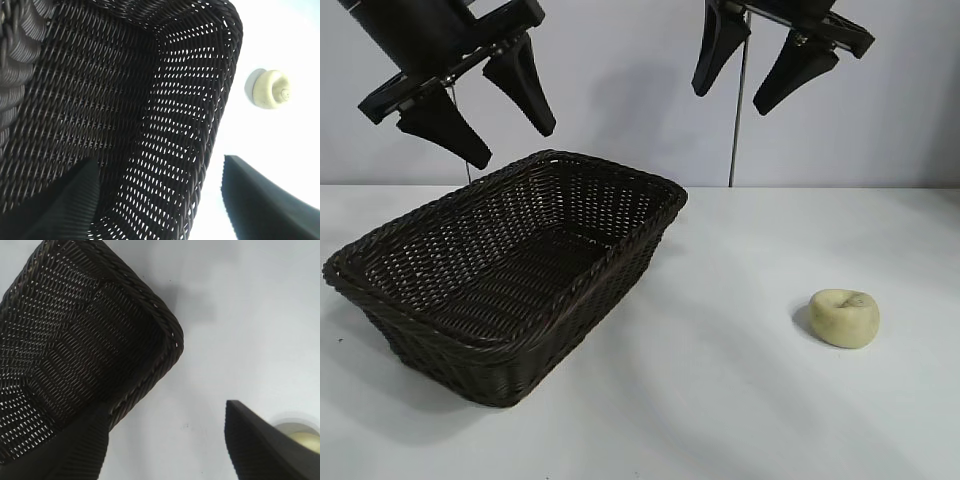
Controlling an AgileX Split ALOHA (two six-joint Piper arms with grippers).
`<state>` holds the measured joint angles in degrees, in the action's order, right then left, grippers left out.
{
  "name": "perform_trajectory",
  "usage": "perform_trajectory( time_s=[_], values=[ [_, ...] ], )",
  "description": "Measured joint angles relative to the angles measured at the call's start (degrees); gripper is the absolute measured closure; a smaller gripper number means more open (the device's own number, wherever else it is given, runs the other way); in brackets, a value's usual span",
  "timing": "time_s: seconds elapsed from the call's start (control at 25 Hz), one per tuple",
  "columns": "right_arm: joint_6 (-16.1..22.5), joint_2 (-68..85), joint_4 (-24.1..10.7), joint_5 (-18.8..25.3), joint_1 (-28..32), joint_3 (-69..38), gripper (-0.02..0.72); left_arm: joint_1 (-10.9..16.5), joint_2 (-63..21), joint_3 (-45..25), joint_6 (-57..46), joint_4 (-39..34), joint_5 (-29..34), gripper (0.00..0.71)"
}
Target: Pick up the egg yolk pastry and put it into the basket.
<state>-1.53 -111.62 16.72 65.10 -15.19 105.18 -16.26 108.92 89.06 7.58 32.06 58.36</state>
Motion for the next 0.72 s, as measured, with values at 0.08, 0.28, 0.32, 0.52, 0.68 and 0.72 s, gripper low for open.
perform_trajectory(
  time_s=[0.08,0.28,0.32,0.52,0.68,0.72],
  values=[
    [0.0,0.0,0.0,0.2,0.0,0.0,0.220,0.0,0.0,0.0,0.0,0.0,0.0,0.205],
    [0.0,0.0,0.0,0.8,0.0,0.0,0.220,0.0,0.0,0.0,0.0,0.0,0.0,0.205],
    [0.0,0.0,0.0,0.8,0.0,0.0,0.220,0.0,0.0,0.0,0.0,0.0,0.0,0.205],
    [0.0,0.0,0.0,1.0,0.0,0.0,0.220,0.0,0.0,0.0,0.0,0.0,0.0,0.205],
    [0.0,0.0,0.0,1.0,0.0,0.0,0.220,0.0,0.0,0.0,0.0,0.0,0.0,0.205],
    [0.0,0.0,0.0,1.0,0.0,0.0,0.220,0.0,0.0,0.0,0.0,0.0,0.0,0.205]
  ],
)
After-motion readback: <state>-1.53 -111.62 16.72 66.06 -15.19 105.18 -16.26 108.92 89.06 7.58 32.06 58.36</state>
